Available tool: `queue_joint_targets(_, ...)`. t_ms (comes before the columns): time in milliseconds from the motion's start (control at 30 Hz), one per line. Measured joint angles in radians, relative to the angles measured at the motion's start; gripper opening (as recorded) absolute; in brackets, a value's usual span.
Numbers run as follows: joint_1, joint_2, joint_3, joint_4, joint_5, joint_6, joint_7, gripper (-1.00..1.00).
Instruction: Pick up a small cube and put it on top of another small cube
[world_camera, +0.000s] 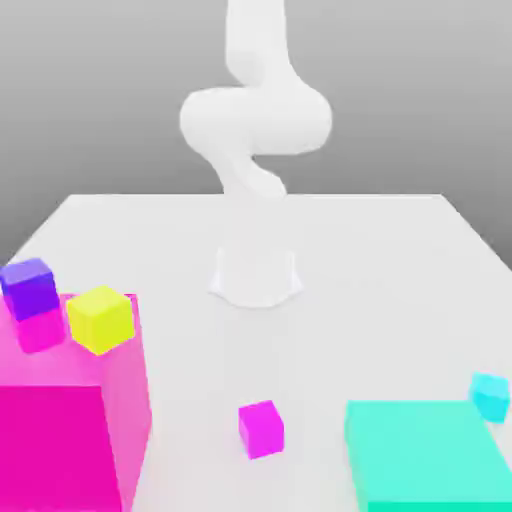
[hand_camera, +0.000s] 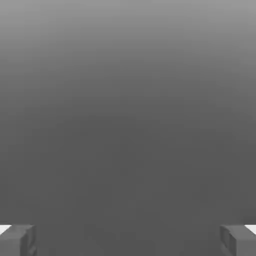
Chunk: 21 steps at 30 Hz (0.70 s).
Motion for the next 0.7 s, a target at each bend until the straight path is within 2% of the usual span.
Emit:
queue_joint_targets(433,-0.008,0.483,-0.001,-0.248,-0.086,0.291,-0.119,0.0)
queue_joint_targets(567,-0.001,0.627,-0.008,-0.324,-0.067,0.38,-0.187,0.0)
queue_joint_targets(700,-0.004,0.768,0.011,-0.395,-0.002,0.471,-0.286,0.0)
